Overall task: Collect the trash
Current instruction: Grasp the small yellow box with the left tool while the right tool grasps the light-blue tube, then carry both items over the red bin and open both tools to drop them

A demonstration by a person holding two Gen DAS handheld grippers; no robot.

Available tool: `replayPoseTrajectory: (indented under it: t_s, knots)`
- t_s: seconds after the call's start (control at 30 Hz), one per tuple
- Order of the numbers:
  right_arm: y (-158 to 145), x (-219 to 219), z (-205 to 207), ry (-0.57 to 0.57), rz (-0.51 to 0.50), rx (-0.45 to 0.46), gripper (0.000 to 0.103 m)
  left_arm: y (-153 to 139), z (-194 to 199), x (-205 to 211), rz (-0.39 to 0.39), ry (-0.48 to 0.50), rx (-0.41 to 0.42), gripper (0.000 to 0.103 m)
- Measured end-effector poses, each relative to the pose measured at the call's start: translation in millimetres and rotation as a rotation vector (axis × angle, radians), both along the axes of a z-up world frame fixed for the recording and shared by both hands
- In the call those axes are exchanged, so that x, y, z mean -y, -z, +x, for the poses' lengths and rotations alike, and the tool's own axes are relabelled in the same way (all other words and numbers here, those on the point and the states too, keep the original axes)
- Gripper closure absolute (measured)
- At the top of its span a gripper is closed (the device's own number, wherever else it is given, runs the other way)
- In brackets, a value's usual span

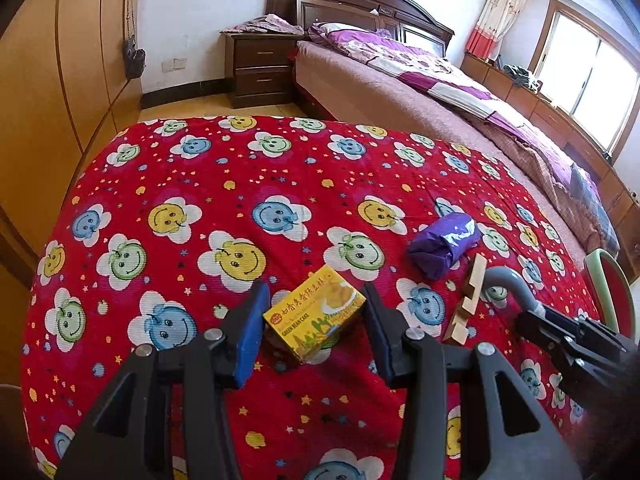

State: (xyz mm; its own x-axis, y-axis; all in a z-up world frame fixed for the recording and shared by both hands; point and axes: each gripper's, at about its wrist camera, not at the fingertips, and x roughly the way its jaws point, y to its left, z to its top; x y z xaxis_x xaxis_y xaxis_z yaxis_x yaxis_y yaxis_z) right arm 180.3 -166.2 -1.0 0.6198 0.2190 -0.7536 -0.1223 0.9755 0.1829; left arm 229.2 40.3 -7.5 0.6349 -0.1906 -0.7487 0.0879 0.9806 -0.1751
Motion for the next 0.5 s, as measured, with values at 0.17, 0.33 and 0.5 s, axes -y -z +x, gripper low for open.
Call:
replayPoseTrajectory:
  t_s: [0.17,0.33,0.5]
  knots:
    - [-2,5,-8,0.014,0.024,0.007,0.081,-1,-1,1,-0.005,0.008,0.003,0.055]
    - [-10,16,-22,0.053,0.057,0.034,0.081,-2,-3,3,-0.007,0.016,0.006,0.055]
    - [-18,35,-41,0.118,0.101,0.064,0.083,-4,-6,8,-0.008,0.036,0.016,0.055]
